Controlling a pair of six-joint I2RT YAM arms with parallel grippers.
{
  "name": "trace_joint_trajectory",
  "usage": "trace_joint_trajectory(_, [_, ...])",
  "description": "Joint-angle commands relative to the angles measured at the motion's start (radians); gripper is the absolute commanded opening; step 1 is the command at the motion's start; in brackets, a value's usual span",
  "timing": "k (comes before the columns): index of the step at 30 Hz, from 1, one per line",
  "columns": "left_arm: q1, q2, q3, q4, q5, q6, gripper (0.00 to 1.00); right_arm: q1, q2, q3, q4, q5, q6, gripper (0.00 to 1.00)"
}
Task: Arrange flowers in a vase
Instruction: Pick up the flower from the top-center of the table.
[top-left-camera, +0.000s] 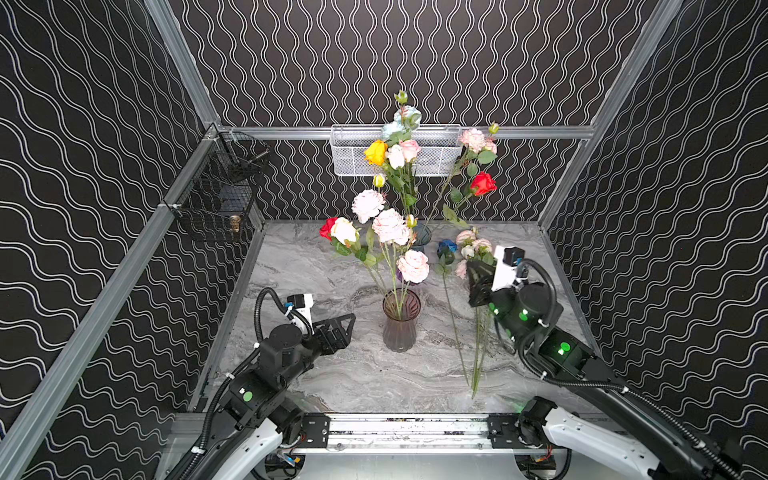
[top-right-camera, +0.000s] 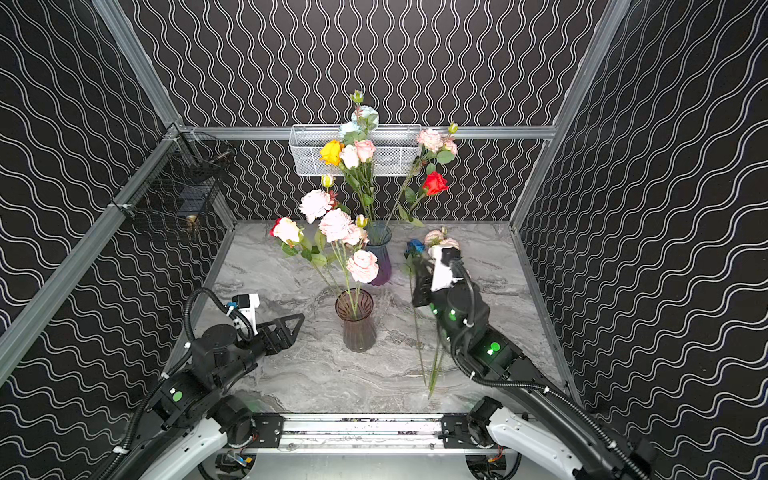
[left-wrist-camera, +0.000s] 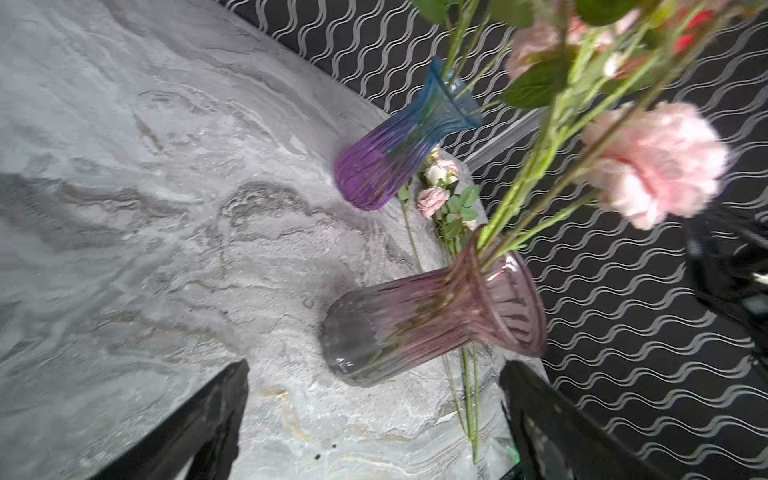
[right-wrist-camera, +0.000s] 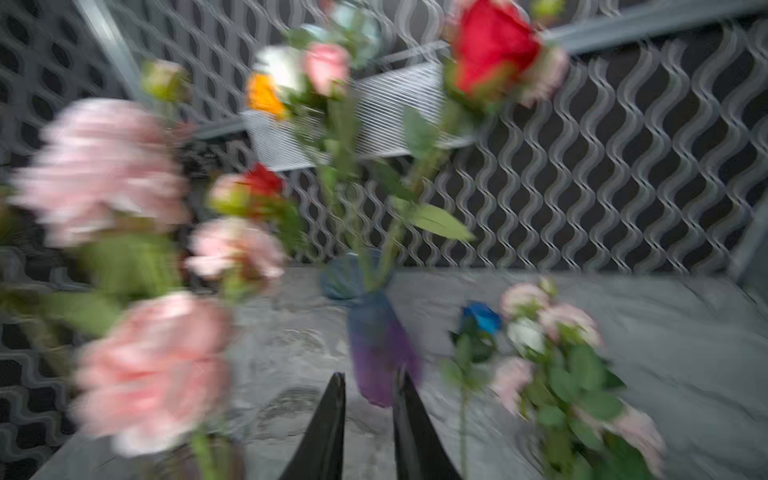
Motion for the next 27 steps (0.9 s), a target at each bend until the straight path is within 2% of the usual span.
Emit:
trace_joint_trajectory(1, [0.001, -0.026, -0.03, -0.055, -0.026, -0.045, 0.98, -0.202, 0.054, -0.059, -0.068, -0.253, 0.184, 0.22])
trace_joint_trajectory(3, [0.002, -0.038, -0.046, -0.059, -0.025, -0.056, 0.97, -0.258, 0.147, -0.054, -0.082, -0.338, 0.183, 0.26])
trace_joint_trajectory(6, [0.001, -0.044, -0.051, -0.073, -0.018, -0.058, 0.97, -0.271, 0.394, 0.054, -0.198, -0.439, 0.142, 0.31])
trace_joint_trajectory(12, [0.002, -0.059, -0.075, -0.098, 0.005, -0.066, 0.98, -0.265, 0.74, 0.22, -0.289, -0.49, 0.111, 0.32])
trace_joint_trajectory(19, [0.002, -0.062, -0.105, -0.07, 0.05, -0.071, 0.98, -0.243, 0.921, 0.346, -0.383, -0.461, 0.073, 0.32])
trace_joint_trajectory(27, [0.001, -0.029, -0.113, -0.022, 0.088, -0.065, 0.98, -0.215, 1.014, 0.35, -0.4, -0.419, 0.086, 0.29])
